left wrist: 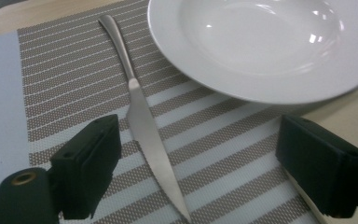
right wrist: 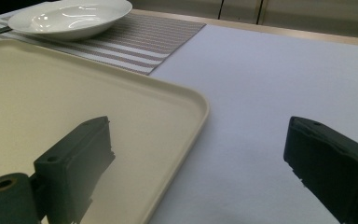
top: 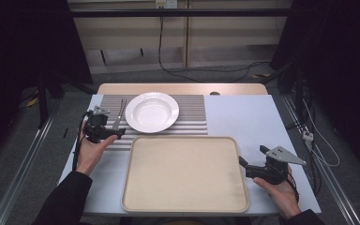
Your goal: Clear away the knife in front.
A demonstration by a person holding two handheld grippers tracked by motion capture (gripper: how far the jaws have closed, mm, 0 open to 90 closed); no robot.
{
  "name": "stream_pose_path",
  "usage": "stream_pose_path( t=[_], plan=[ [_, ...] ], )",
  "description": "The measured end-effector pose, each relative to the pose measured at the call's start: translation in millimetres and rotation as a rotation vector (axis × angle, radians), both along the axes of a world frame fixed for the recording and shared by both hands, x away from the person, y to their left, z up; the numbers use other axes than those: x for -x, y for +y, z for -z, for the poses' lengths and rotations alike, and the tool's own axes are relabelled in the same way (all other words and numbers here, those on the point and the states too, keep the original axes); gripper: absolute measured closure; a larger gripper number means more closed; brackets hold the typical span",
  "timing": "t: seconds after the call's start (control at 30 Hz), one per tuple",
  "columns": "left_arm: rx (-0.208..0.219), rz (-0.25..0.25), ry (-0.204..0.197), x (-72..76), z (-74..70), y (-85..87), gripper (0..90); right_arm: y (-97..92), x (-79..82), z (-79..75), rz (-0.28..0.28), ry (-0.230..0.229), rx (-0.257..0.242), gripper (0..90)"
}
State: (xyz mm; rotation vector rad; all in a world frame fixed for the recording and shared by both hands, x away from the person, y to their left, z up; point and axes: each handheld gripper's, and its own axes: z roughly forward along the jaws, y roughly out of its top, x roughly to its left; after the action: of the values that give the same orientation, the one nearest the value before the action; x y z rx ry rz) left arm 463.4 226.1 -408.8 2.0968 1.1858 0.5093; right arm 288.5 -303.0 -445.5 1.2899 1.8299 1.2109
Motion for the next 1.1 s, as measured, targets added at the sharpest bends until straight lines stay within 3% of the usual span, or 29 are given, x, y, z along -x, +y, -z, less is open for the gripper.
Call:
stream_pose_path(
  t=[0.1, 0.33, 0.7, 0.87, 1.1],
  plan=[
    [-0.022, -0.023, 0.001, -10.9, 0.4, 3.0, 14.9, 0.1, -0.6, 0.4, -0.001, 0.001, -0.002, 7.3],
    [-0.021, -0.054, 0.04, -29.6, 1.9, 5.6, 19.9, 0.9, -1.9, 0.9, -0.007, 0.008, -0.004, 7.0],
    [-0.012, -0.095, 0.039, -58.6, 10.1, 6.6, 24.2, 1.7, -7.5, 4.2, -0.033, 0.038, -0.009, 5.9],
    [-0.038, -0.088, 0.056, -79.2, 13.2, 2.5, 34.9, 1.0, -8.1, 5.4, -0.037, 0.047, -0.011, 6.0],
    [-0.061, -0.114, 0.067, -93.3, 14.8, -0.6, 44.4, 0.8, -7.8, 5.3, -0.035, 0.047, -0.01, 6.2]
  ],
)
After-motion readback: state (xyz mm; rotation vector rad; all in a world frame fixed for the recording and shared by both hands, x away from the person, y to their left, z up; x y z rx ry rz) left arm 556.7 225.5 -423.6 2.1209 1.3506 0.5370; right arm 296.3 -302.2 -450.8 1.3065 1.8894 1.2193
